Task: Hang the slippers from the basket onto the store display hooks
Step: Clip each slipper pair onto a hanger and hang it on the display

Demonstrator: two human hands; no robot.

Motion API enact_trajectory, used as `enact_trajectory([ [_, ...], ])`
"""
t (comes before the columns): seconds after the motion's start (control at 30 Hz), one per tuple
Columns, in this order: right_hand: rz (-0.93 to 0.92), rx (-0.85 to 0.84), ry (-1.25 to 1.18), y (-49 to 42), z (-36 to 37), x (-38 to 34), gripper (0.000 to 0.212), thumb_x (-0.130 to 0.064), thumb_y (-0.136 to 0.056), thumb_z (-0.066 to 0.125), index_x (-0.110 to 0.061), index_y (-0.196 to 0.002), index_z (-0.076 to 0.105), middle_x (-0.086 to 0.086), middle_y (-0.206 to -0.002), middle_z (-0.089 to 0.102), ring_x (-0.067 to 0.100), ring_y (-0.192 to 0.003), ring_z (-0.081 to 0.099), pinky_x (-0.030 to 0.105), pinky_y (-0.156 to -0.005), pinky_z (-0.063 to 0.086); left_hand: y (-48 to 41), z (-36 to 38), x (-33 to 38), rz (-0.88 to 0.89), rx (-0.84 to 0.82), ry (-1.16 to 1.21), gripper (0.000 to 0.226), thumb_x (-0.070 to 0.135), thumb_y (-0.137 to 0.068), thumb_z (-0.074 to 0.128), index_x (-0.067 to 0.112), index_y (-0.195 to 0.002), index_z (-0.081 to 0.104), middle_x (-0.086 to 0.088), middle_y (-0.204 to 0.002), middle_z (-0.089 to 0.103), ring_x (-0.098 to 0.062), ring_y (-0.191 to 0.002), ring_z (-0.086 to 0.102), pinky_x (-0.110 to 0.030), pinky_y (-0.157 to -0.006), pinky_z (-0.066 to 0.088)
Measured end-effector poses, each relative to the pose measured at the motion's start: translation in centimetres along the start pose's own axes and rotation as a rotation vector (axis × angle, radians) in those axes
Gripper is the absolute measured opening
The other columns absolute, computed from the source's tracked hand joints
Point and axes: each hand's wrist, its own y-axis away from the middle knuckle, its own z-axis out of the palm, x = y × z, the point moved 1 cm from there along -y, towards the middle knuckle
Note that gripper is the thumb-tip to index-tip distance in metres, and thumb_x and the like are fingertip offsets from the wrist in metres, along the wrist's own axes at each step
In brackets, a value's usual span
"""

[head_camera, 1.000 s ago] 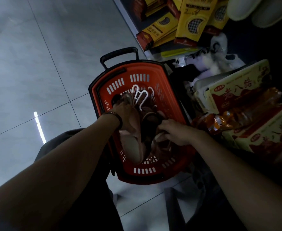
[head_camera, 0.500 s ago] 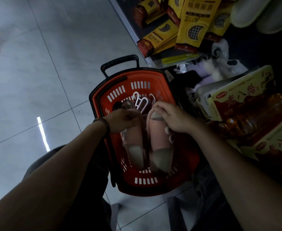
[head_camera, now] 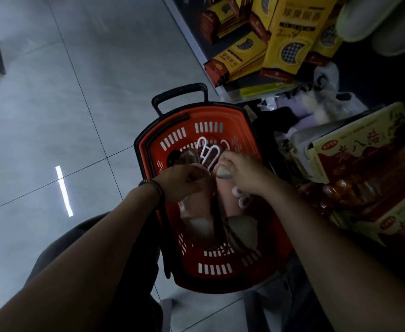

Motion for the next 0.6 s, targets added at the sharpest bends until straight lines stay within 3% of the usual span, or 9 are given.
enact_trajectory([
  [0.1,0.016,0.007,0.029,-0.2,0.7,-0.3,0.023,-0.026,-0.112,0.046,-0.029,-0.089,0.048,-0.011,-0.082,0.055,0.012,-0.078,0.054,0.023,-0.060,0.032,0.1,0.2,0.2,0.002,0.013,0.027,0.022,0.059,-0.094,0.055,0.056,-0.115,0.062,0.019,-0.109,0.070,-0.006,-0.098,0.067,-0.039,-0.087,0.059],
  [0.23,0.047,0.020,0.022,-0.6,1.0,-0.2,0.019,-0.029,-0.112,0.044,-0.023,-0.104,0.060,0.000,-0.105,0.069,0.020,-0.094,0.064,0.032,-0.074,0.043,0.4,-0.2,0.3,-0.048,0.074,0.113,0.037,0.054,-0.088,0.069,0.040,-0.122,0.060,0.013,-0.108,0.071,-0.007,-0.092,0.070,-0.042,-0.082,0.063],
  [0.3,0.044,0.011,0.016,-0.6,1.2,-0.6,0.023,-0.030,-0.111,0.044,-0.019,-0.113,0.064,0.003,-0.113,0.072,0.022,-0.102,0.067,0.039,-0.084,0.052,0.6,-0.3,0.5,-0.081,0.107,0.221,0.039,0.034,-0.091,0.075,0.032,-0.122,0.052,0.006,-0.110,0.071,-0.017,-0.086,0.075,-0.043,-0.070,0.065],
  [0.4,0.028,-0.008,0.006,-0.6,1.7,-1.3,0.024,-0.031,-0.110,0.044,-0.020,-0.114,0.065,0.007,-0.114,0.072,0.026,-0.103,0.067,0.046,-0.091,0.055,0.9,0.0,1.1,-0.047,0.070,0.174,0.032,0.023,-0.097,0.067,0.037,-0.119,0.049,0.004,-0.100,0.068,-0.017,-0.072,0.074,-0.035,-0.057,0.064],
  [0.5,0.038,-0.020,-0.028,-0.9,1.9,-1.6,0.023,-0.028,-0.110,0.044,-0.021,-0.110,0.066,0.003,-0.111,0.073,0.024,-0.102,0.068,0.046,-0.092,0.055,1.0,0.4,1.3,-0.007,-0.008,0.143,0.041,0.033,-0.095,0.068,0.054,-0.128,0.053,0.010,-0.104,0.070,-0.015,-0.076,0.074,-0.037,-0.064,0.065],
  [0.6,0.053,-0.031,-0.037,-0.9,1.8,-1.9,0.022,-0.029,-0.111,0.044,-0.026,-0.106,0.065,-0.001,-0.112,0.072,0.019,-0.102,0.068,0.043,-0.090,0.056,0.9,0.8,1.5,0.012,0.012,0.005,0.043,0.046,-0.094,0.066,0.055,-0.134,0.054,0.010,-0.117,0.062,-0.013,-0.101,0.067,-0.033,-0.089,0.056],
])
